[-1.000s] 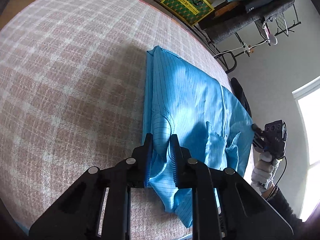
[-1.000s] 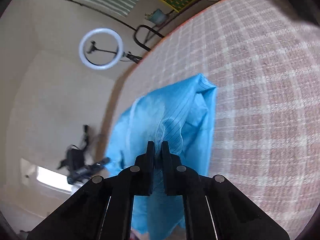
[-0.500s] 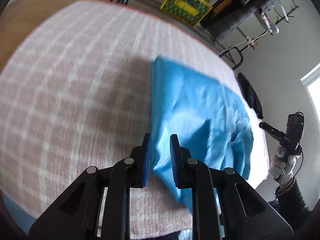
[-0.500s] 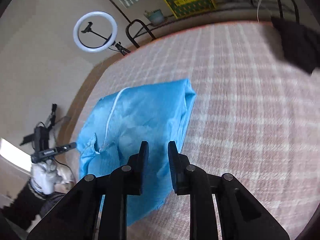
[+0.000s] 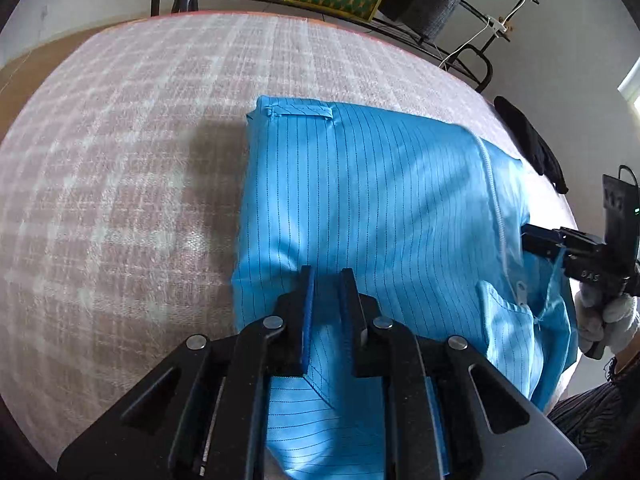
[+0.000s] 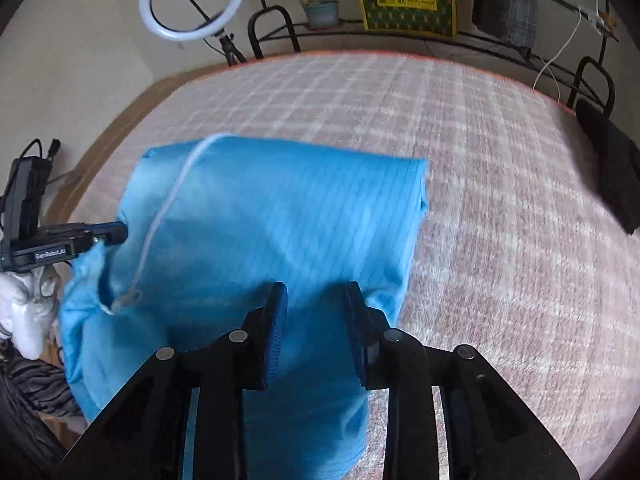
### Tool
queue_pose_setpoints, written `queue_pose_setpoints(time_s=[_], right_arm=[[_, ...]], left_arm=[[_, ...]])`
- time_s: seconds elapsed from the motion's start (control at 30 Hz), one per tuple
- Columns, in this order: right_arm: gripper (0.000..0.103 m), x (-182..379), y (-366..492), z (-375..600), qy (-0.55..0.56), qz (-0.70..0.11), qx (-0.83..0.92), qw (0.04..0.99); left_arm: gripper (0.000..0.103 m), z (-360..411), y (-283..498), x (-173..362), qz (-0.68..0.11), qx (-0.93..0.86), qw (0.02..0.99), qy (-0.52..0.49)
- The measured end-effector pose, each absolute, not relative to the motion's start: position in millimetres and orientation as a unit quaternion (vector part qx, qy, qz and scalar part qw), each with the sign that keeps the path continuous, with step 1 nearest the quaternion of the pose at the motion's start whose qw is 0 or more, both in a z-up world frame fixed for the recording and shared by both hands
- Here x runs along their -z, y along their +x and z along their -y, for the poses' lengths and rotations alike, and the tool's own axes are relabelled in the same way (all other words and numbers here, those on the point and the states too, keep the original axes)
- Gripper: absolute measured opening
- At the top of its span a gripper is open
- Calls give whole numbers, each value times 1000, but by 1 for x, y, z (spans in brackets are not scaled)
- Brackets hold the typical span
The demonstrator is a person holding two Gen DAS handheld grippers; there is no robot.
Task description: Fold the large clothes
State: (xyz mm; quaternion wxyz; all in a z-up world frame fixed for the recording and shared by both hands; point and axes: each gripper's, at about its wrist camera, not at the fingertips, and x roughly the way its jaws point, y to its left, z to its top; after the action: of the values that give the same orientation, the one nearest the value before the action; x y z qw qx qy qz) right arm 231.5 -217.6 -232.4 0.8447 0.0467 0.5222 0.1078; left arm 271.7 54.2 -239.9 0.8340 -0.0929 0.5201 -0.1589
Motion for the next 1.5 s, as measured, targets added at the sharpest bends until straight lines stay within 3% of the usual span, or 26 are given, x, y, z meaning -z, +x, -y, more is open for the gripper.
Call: queue_pose_setpoints(time_s=[0.23,0.37,0.77,0.9,1.03,1.13,1.17,1.2,1.23,1.27,1.3,1.5], right_arm=[[28,177,234,220,54,-477,-136,866],[28,154,263,204,42,-452,-153,878],[23,229,311,158,-28,-523,-162,836],[23,235,311,157,-44,-523,-150,838],[23,217,304,162,-53,-525,-132,839],[31,182,281,190,1,-490,-132,861],[35,172,272,202,23,-480,-132,867],[48,164,262,214,49,-470,-128,872],[59,159,252,226,77,-460,-124,876],[64,157,241,238,106,-449,-120,879],[70,158,230,248,133,-442,-118,879],[71,187,198,278,219,-481,-112,842]], left_arm=[[14,-41,282,166,-464,184,863,-76],[14,0,312,164,-476,219,849,-72],[14,19,351,236,-522,208,826,-34],[14,22,348,236,-520,209,828,-15],[14,1,340,200,-502,190,843,-31],[21,-38,326,169,-480,180,855,-77],[31,-51,320,163,-478,175,855,-98],[38,-67,315,159,-475,171,854,-123],[53,-83,308,158,-477,167,849,-154],[59,-96,301,160,-482,167,841,-182],[59,-106,296,165,-490,168,830,-207],[59,-135,277,211,-538,164,767,-308]])
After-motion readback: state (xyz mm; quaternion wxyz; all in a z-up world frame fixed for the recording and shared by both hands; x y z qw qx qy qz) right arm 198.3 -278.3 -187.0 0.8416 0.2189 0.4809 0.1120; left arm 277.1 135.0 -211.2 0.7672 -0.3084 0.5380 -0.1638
